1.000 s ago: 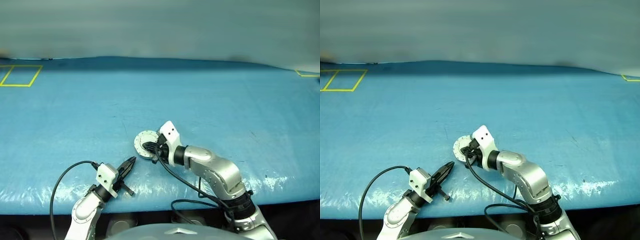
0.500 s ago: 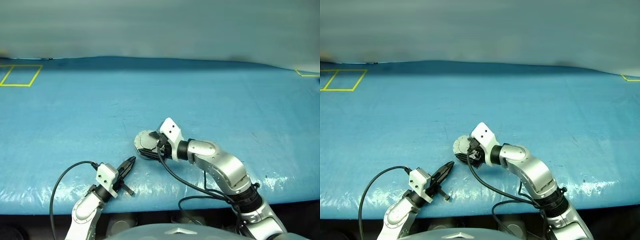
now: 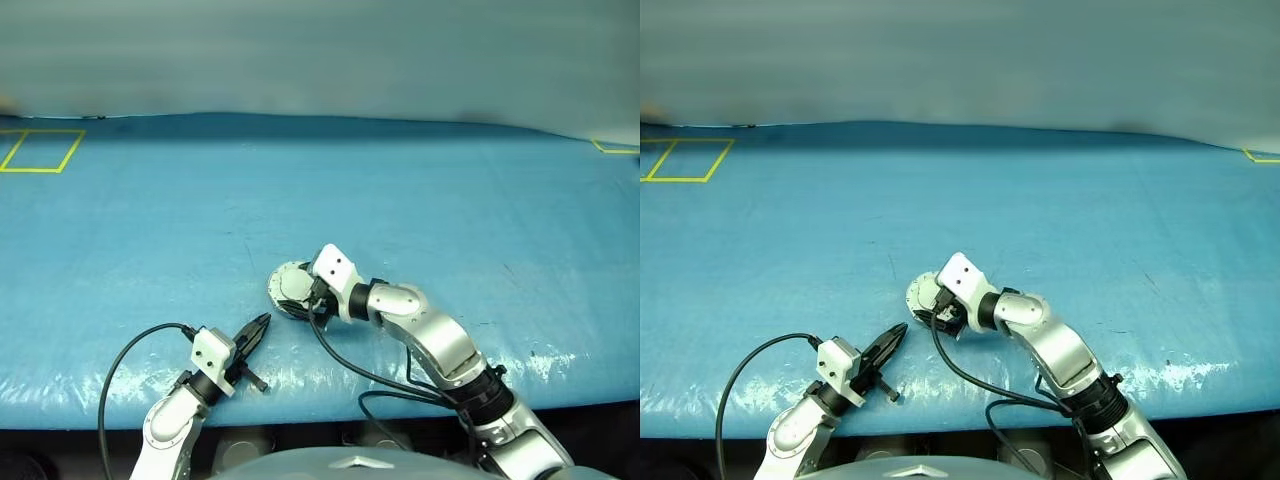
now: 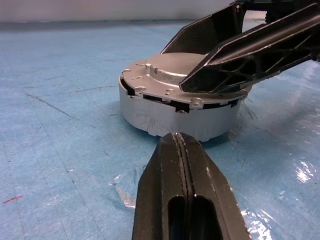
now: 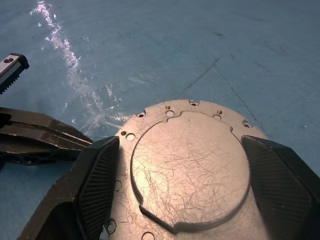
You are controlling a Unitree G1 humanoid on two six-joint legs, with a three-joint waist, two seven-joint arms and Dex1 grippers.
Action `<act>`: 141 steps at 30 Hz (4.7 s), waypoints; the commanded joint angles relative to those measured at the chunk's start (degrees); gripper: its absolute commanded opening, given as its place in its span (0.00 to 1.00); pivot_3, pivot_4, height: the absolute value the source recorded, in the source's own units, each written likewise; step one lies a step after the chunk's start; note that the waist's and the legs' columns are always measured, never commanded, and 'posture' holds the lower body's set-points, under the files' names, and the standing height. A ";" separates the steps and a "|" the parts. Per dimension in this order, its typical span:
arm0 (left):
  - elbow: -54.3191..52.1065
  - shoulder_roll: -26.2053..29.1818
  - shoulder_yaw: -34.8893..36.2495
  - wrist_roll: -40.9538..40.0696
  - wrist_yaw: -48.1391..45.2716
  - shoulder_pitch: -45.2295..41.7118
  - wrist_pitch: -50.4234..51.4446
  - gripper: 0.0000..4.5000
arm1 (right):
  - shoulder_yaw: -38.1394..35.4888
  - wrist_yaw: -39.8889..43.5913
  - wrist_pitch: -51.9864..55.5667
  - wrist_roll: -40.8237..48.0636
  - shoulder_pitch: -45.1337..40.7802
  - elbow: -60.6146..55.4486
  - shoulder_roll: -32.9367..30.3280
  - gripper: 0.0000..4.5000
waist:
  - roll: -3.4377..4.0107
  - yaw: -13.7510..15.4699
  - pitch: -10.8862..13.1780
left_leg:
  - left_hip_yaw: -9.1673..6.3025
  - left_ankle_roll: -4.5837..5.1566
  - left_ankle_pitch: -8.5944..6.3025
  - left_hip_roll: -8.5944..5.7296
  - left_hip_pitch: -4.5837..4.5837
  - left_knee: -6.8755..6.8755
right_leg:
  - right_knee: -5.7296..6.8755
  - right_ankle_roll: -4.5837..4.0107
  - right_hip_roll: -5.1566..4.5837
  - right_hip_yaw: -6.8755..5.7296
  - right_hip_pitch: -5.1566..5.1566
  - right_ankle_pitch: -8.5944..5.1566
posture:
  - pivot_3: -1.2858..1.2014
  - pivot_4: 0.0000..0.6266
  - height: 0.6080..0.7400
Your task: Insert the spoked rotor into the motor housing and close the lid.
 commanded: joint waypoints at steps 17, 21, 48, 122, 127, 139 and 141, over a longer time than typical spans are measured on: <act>-0.41 0.00 0.17 -0.29 -0.54 0.28 -1.30 0.00 | -0.88 -1.84 -0.60 -2.46 2.27 0.69 3.80 0.67 | 0.00 -0.14 0.00 | 0.02 0.00 0.00 0.02 0.05 0.00 | 0.01 -0.03 0.00 0.01 0.01 -0.02 | 0.52 0.24 1.00; -0.70 -0.08 0.06 -0.16 -0.32 0.55 -1.21 0.00 | 0.01 -2.25 1.13 -3.81 1.80 0.98 3.36 0.67 | 0.00 -0.19 0.00 | 0.02 -0.01 0.00 0.02 0.07 0.00 | 0.01 -0.03 0.00 0.01 0.01 -0.01 | 0.52 0.24 1.00; -0.39 -0.03 0.09 -0.11 -0.28 -0.27 -1.28 0.00 | 1.26 -4.40 9.21 -7.68 0.44 4.77 1.41 0.67 | 0.08 0.06 -0.23 | 0.01 -0.01 0.03 0.01 0.36 0.05 | 0.00 -0.08 -0.10 -0.03 0.00 0.01 | 0.52 0.24 1.00; -15.76 5.11 4.55 -24.68 9.70 -25.97 74.33 0.00 | -38.68 -15.87 37.46 25.90 13.64 -13.23 22.87 0.99 | 0.12 1.59 -0.75 | -0.38 0.01 0.06 -0.40 -0.25 -0.73 | -0.97 0.21 -0.16 0.15 0.07 0.19 | 0.52 0.24 1.00; -15.97 4.95 4.51 -24.25 9.53 -25.59 74.17 0.00 | -38.62 -17.88 39.90 30.46 13.75 -8.96 27.72 0.99 | 0.10 1.47 -0.76 | -0.35 0.07 0.05 -0.46 -0.23 -0.69 | -1.00 0.25 -0.15 0.15 0.11 0.21 | 0.52 0.24 1.00; -15.79 4.66 4.67 -23.52 9.28 -24.93 73.92 0.00 | -40.92 -24.15 38.77 48.35 12.75 2.29 31.82 0.45 | 0.07 0.91 -0.79 | -0.35 0.08 0.05 -0.43 -0.04 -0.70 | -0.98 0.26 -0.12 0.30 0.28 0.21 | 0.52 0.24 1.00; -15.69 4.53 4.84 -23.31 9.15 -24.81 73.83 0.00 | -41.26 -25.34 38.72 52.49 12.77 3.77 31.58 0.32 | 0.13 0.70 -0.79 | -0.35 0.08 0.06 -0.42 -0.03 -0.69 | -0.97 0.26 -0.12 0.30 0.27 0.21 | 0.52 0.24 1.00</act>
